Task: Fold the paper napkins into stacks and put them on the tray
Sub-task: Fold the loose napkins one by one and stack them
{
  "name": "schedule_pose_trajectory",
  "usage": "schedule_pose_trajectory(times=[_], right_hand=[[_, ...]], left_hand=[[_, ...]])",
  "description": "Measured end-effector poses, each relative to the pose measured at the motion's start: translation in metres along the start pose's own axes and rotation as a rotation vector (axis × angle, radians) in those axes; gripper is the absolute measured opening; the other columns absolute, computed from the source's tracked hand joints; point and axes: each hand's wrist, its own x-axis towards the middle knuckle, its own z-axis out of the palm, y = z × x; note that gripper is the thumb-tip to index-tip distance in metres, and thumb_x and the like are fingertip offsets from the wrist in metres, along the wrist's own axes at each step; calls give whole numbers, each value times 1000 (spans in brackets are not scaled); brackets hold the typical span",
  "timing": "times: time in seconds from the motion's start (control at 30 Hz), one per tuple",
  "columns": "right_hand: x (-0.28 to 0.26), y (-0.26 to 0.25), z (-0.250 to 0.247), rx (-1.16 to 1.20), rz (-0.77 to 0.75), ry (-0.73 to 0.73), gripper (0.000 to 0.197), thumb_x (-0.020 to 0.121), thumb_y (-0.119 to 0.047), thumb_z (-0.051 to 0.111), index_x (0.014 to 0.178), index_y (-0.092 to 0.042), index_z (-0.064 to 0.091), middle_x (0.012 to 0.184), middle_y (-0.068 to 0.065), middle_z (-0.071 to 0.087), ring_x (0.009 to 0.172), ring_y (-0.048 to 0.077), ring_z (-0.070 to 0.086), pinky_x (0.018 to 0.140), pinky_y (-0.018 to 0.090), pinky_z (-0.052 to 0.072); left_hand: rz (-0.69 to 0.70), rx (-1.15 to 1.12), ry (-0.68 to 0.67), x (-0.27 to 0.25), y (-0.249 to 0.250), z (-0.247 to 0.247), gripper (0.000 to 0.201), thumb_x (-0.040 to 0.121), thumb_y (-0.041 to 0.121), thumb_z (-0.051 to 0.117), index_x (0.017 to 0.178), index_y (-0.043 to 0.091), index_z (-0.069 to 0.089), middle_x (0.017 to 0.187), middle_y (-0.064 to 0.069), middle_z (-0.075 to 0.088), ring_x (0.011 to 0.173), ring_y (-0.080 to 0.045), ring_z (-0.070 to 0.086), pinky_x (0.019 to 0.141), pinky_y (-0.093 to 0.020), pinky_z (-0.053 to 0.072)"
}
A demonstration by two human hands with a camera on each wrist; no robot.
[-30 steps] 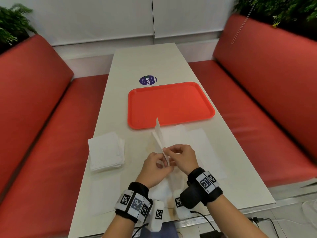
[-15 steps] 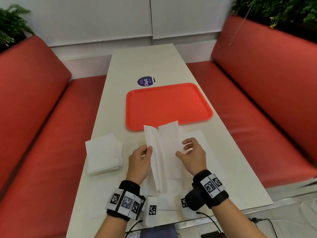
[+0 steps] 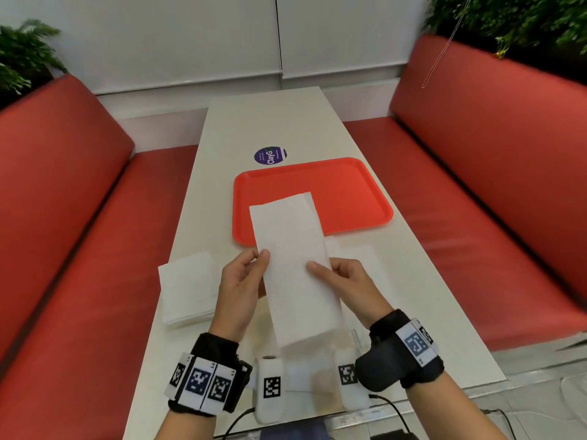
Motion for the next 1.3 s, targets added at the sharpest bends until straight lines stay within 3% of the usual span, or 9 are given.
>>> schedule_pose_trajectory(times=[0.17,0.33,0.43,0.57,0.73,0.8,0.9,1.1,1.3], right_hand=[[-3,9,1,38,-7,25,28,90,-22,67,103,3,72,100,17,75,95,35,71,86,45,57],[-2,9,0,80,6,42,27,94,-20,63,116,-6,69,99,23,73,94,29,72,82,36,58],[1,10,0,100,8,53,30,93,-12,64,121,-4,63,77,13,74,68,11,70,61,21,53],[-1,7,7,213,-20,9,23,93,7,55,111,-4,64,54,-3,67,43,1,57,42,10,40],[2,14,21,198,-44,-19,26,79,4,52,70,-17,63,69,14,48,60,31,37,50,31,23],[2,14,24,146,-35,-25,24,77,-2,45,63,-17,59,72,14,38,61,27,31,52,33,16],[0,8,29,127,-39,-86,18,73,-9,42,61,-11,57,69,11,44,57,13,39,50,18,33],[2,9,55,-262,-157,-231,17,84,-29,74,95,-16,71,93,2,74,89,13,67,86,26,48],[4,33,97,-357,-75,-395,10,82,-18,78,88,-11,79,78,-3,76,72,3,66,70,18,49]], left_hand=[[-47,97,-3,-7,-9,-6,18,93,14,61,101,1,71,90,-13,76,84,-24,73,68,-29,59],[-57,112,-16,-12,-11,-14,14,89,3,64,99,4,74,94,-14,76,91,-25,73,79,-32,58],[-67,82,-20,-12,-10,-22,19,89,5,64,105,7,73,98,-12,76,94,-25,73,81,-32,59],[-43,11,15,-14,-9,-29,18,90,2,61,104,8,71,88,-13,76,77,-19,72,71,-26,58],[-15,-41,31,-23,-7,-36,28,93,-10,39,78,-3,62,70,-2,59,56,-7,50,56,-15,44],[-16,-61,30,-28,-6,-41,24,91,-1,44,73,-3,60,72,-5,55,60,-10,48,59,-16,43],[11,56,83,-35,-6,-48,20,84,9,67,68,0,58,69,-4,54,64,-12,51,62,-16,45],[57,286,22,-59,-5,-64,32,79,-3,76,78,6,45,66,-10,47,60,-14,51,66,-18,46],[-53,320,147,-96,-15,-111,27,75,-4,78,87,15,62,60,-1,52,55,-18,44,61,-26,40]])
